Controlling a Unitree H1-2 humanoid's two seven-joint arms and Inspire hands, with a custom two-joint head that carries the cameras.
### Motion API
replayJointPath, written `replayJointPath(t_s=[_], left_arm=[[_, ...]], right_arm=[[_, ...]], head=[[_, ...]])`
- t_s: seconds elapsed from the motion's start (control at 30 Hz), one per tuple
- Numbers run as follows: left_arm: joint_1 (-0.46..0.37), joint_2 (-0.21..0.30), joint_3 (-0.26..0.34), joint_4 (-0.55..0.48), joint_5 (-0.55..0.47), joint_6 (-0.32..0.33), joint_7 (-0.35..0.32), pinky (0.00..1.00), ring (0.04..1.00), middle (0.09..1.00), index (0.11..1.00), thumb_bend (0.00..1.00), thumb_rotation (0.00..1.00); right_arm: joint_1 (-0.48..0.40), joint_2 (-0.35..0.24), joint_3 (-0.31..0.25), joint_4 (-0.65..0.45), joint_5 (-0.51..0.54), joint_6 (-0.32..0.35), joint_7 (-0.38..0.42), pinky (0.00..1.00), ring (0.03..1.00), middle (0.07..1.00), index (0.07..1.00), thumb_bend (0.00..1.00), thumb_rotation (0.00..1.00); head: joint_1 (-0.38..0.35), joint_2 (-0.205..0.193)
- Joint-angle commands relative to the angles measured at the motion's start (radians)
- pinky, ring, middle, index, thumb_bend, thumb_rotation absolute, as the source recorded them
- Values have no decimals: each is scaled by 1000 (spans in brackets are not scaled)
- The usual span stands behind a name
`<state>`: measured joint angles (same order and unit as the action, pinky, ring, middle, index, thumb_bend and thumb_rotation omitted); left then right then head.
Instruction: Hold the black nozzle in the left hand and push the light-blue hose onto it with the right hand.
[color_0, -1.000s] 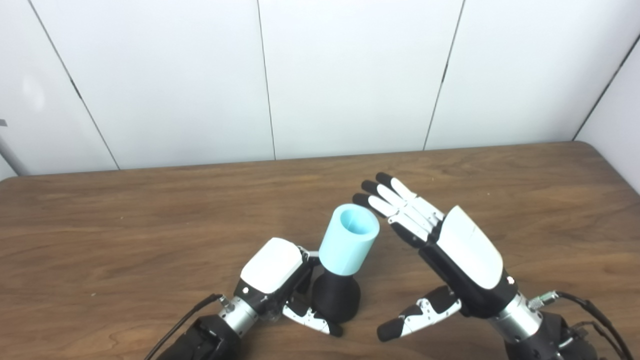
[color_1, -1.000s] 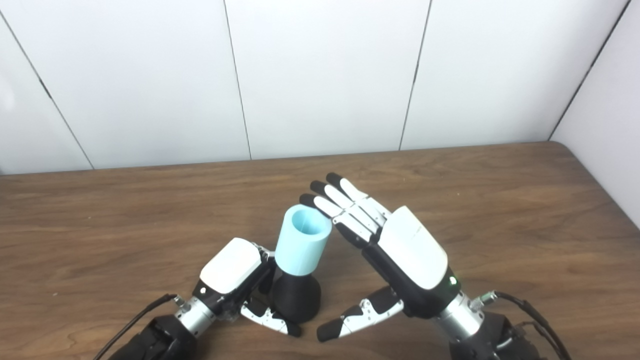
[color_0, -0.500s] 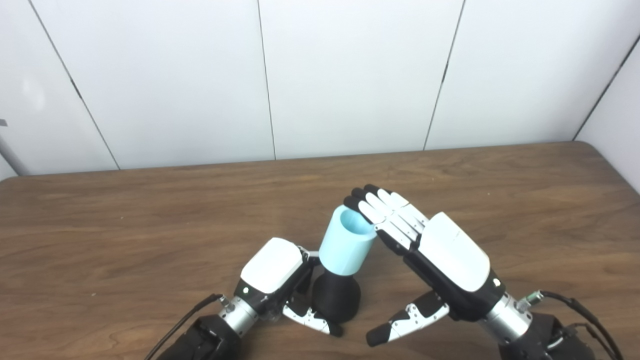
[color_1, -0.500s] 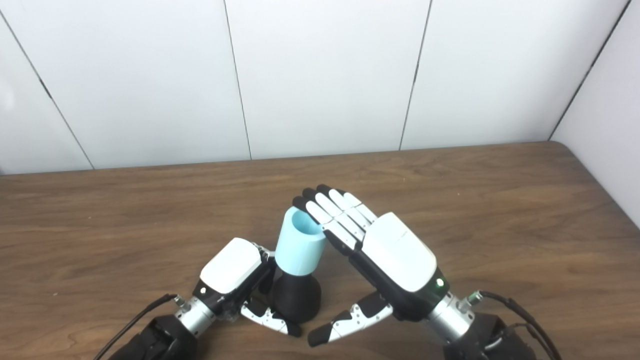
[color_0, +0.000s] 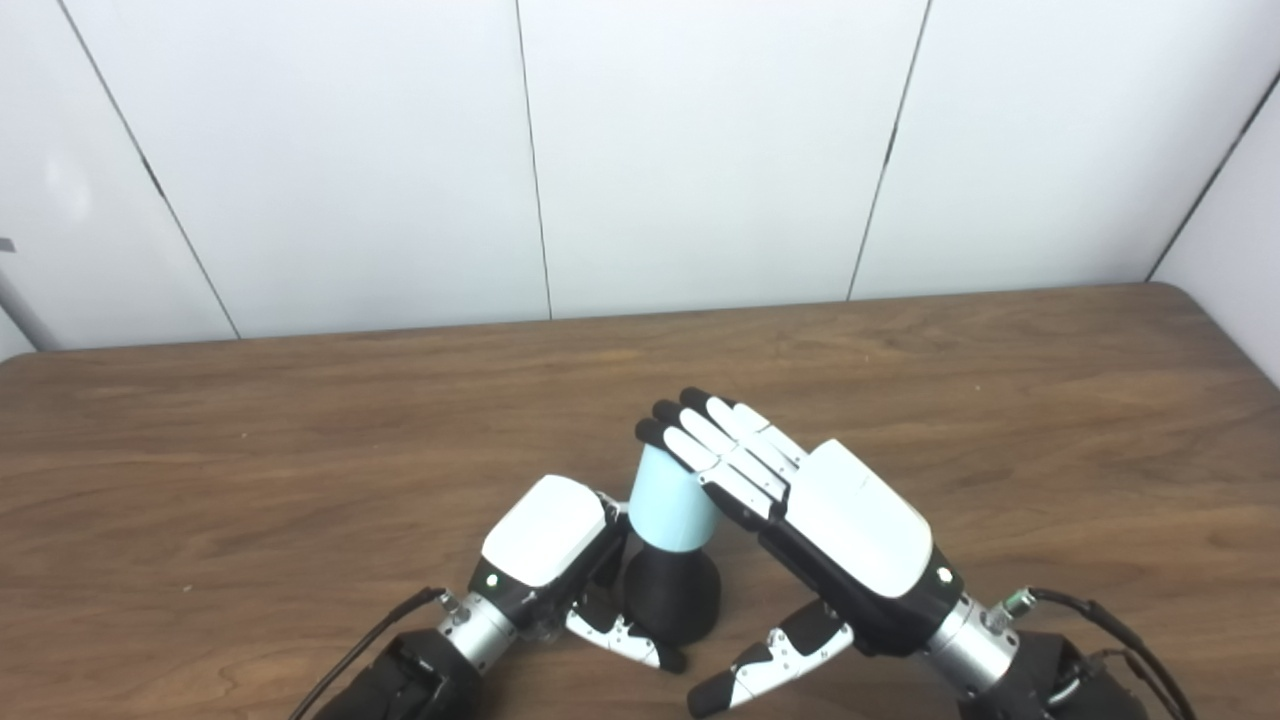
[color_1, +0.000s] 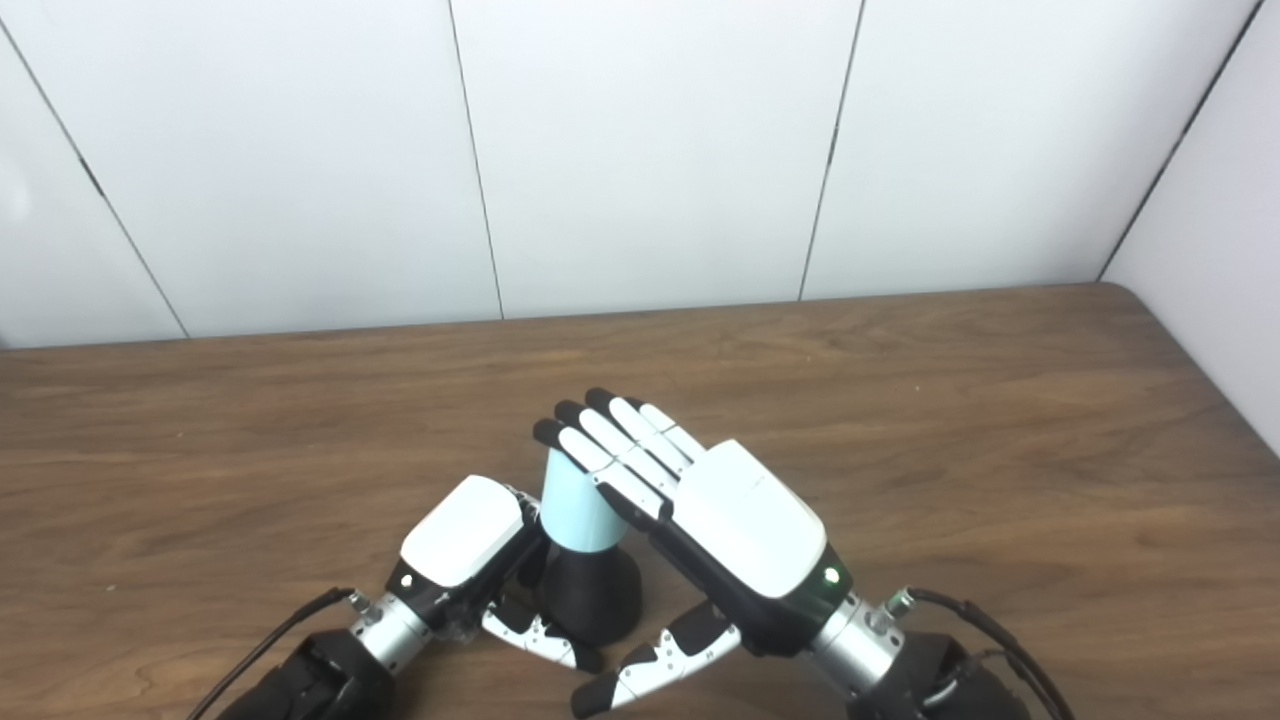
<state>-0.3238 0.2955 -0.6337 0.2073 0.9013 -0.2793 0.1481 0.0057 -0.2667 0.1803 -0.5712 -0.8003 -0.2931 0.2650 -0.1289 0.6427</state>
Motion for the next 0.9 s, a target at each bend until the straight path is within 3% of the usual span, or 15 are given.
replayJointPath(t_s=[0.0, 0.53, 0.73, 0.87], left_arm=[[105, 19, -64, 102, 42, 9, -75, 107, 156, 239, 481, 517, 38], [105, 22, -66, 98, 47, 13, -81, 97, 146, 226, 478, 518, 37], [106, 27, -67, 103, 52, 4, -65, 103, 150, 234, 479, 519, 37], [106, 32, -68, 97, 50, 9, -78, 103, 152, 236, 481, 518, 38]], right_arm=[[-23, -18, 6, -29, -9, -38, -6, 957, 989, 984, 962, 955, 828], [-43, -68, 15, -33, -43, -63, 8, 773, 819, 822, 765, 949, 767], [-59, -83, 4, -61, -68, -36, 29, 753, 801, 806, 755, 951, 732], [-79, -103, 0, -67, -140, -62, 36, 762, 804, 809, 758, 915, 736]], head=[[0, 1], [-5, 4], [-10, 7], [-16, 6]])
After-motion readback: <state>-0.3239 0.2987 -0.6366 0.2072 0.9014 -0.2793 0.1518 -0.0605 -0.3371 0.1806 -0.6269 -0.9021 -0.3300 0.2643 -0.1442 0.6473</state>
